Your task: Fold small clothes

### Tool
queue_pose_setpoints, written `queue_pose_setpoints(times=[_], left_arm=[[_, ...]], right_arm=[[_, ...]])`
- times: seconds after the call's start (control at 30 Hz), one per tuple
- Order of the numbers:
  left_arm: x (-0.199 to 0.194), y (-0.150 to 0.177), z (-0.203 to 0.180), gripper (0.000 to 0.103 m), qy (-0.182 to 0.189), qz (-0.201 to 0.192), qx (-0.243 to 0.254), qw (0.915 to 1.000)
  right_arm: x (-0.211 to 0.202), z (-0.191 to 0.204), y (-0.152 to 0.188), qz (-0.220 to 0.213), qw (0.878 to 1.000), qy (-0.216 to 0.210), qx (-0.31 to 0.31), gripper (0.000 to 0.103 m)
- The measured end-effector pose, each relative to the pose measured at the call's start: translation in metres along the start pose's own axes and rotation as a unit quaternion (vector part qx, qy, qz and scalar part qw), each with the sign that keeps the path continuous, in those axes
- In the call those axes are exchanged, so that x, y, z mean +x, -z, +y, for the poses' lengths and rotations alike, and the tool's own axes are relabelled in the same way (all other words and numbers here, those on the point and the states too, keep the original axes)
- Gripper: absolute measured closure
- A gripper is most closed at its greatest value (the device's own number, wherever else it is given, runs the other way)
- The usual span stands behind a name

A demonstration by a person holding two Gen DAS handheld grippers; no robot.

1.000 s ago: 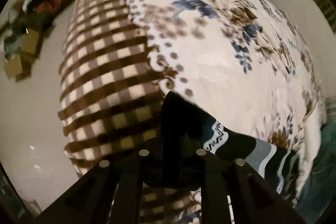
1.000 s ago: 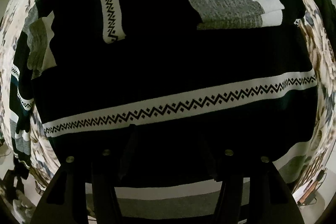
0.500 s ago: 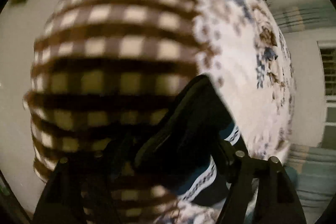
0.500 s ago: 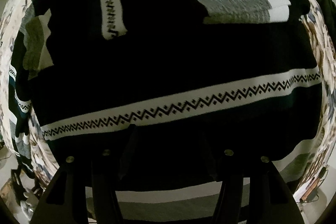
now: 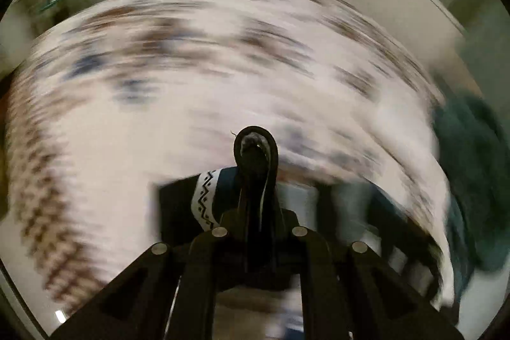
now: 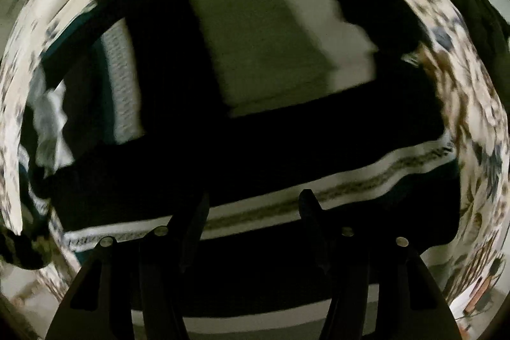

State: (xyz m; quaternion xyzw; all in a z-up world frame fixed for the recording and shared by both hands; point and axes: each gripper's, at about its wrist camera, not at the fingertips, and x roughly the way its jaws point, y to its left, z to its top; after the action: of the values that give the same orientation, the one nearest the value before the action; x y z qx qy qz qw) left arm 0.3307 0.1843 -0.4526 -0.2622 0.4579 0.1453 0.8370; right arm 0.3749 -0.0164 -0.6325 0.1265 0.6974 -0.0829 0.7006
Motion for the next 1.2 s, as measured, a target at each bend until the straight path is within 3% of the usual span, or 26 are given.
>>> queue_pose_setpoints(times=[0.1,0.2,0.27,0.33,0.4,0.43,0.5,0.57,0.63,0.67,0.73,0.8,0.9,0.93,1.03,1.07,1.1,1.13,1.2], left_arm=[[0.031,0.03,-0.121,0.096,0.059,0.041,0.084,0.9939],[0.051,0.085,-0.239,0.096,0.115,0.088,0.167,0.9753],[0.059,0.121,-0.308,0.095,0.136,0.113,0.224,0.9585],[0.064,0.157,-0.36,0.092,0.158,0.15,0.269,0.9381],[0.067,0.176,-0.389,0.09,0.163,0.176,0.301,0.9229],[0.065,0.182,-0.398,0.081,0.158,0.18,0.313,0.9193],[0.06,0.179,-0.396,0.066,0.164,0.179,0.311,0.9189],[0.05,0.161,-0.374,0.055,0.161,0.167,0.29,0.9286],[0.051,0.132,-0.341,0.024,0.138,0.148,0.269,0.9416],[0.047,0.116,-0.317,0.02,0.12,0.129,0.259,0.9498],[0.043,0.089,-0.273,0.019,0.062,0.089,0.246,0.9631],[0.045,0.064,-0.227,0.019,0.0,0.069,0.231,0.9706],[0.062,0.039,-0.167,0.019,-0.08,0.069,0.203,0.9734],[0.068,0.034,-0.151,0.019,-0.094,0.073,0.191,0.9744],[0.076,0.028,-0.117,0.019,-0.123,0.069,0.165,0.9762],[0.078,0.027,-0.108,0.019,-0.127,0.072,0.153,0.9774],[0.082,0.025,-0.1,0.019,-0.127,0.076,0.139,0.9792],[0.082,0.026,-0.094,0.019,-0.127,0.079,0.127,0.9807],[0.088,0.025,-0.086,0.019,-0.124,0.085,0.11,0.9826]], right_arm=[[-0.003,-0.057,0.002,-0.001,1.0,0.0,0.028,0.043],[-0.011,-0.116,0.01,-0.004,0.999,0.006,0.046,0.043],[-0.021,-0.162,0.008,-0.009,0.998,0.015,0.057,0.043],[-0.031,-0.21,0.006,-0.008,0.997,0.005,0.071,0.043],[-0.039,-0.255,0.01,-0.003,0.997,-0.015,0.08,0.043],[-0.045,-0.279,0.011,-0.001,0.996,-0.033,0.079,0.043],[-0.059,-0.32,0.015,-0.001,0.996,-0.055,0.072,0.043],[-0.082,-0.369,0.001,-0.006,0.995,-0.072,0.064,0.043],[-0.104,-0.407,-0.001,-0.02,0.993,-0.093,0.063,0.043],[-0.12,-0.41,-0.009,-0.024,0.992,-0.101,0.065,0.043],[-0.147,-0.414,-0.004,-0.041,0.988,-0.131,0.068,0.043],[-0.164,-0.423,-0.032,-0.061,0.985,-0.148,0.065,0.042],[-0.165,-0.413,-0.074,-0.075,0.983,-0.157,0.051,0.042],[-0.157,-0.393,-0.107,-0.076,0.984,-0.156,0.043,0.042],[-0.13,-0.383,-0.135,-0.047,0.991,-0.126,0.01,0.043],[-0.123,-0.357,-0.17,-0.039,0.992,-0.123,0.006,0.053],[-0.117,-0.355,-0.176,-0.028,0.992,-0.119,-0.007,0.097],[-0.117,-0.342,-0.181,-0.027,0.994,-0.104,-0.022,0.096],[-0.145,-0.343,-0.182,-0.08,0.991,-0.092,-0.045,0.096]])
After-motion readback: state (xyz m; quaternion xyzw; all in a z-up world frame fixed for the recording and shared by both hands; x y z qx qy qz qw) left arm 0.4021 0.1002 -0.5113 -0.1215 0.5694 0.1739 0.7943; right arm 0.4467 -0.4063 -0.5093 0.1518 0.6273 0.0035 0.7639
